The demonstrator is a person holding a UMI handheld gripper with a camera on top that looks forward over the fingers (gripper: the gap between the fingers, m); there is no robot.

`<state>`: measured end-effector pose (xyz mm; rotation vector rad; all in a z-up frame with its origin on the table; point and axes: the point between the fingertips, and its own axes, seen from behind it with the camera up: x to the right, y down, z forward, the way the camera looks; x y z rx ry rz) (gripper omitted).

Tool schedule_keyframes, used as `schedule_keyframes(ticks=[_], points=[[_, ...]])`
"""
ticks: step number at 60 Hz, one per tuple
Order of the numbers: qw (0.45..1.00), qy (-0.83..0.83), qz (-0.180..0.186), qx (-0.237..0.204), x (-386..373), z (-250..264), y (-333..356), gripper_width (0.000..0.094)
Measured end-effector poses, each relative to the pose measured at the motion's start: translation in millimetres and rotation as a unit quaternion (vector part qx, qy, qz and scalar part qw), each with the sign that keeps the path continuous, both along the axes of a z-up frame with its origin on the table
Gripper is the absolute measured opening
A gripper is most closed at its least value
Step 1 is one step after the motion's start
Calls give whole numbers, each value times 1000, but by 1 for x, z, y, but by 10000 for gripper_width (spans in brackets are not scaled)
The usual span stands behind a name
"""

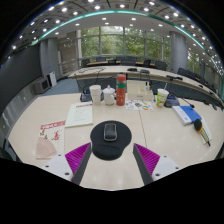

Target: Arrange mouse

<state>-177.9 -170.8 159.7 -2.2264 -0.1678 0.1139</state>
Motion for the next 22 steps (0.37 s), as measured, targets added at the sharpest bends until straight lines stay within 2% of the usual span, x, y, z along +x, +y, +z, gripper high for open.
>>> schedule_keyframes(ticks=[8,15,22], points=[[1000,-2,-2,9,2,15,-47,854],[1000,11,-7,-1,0,17,-86,856],[1000,0,-10,12,7,26,-107,862]])
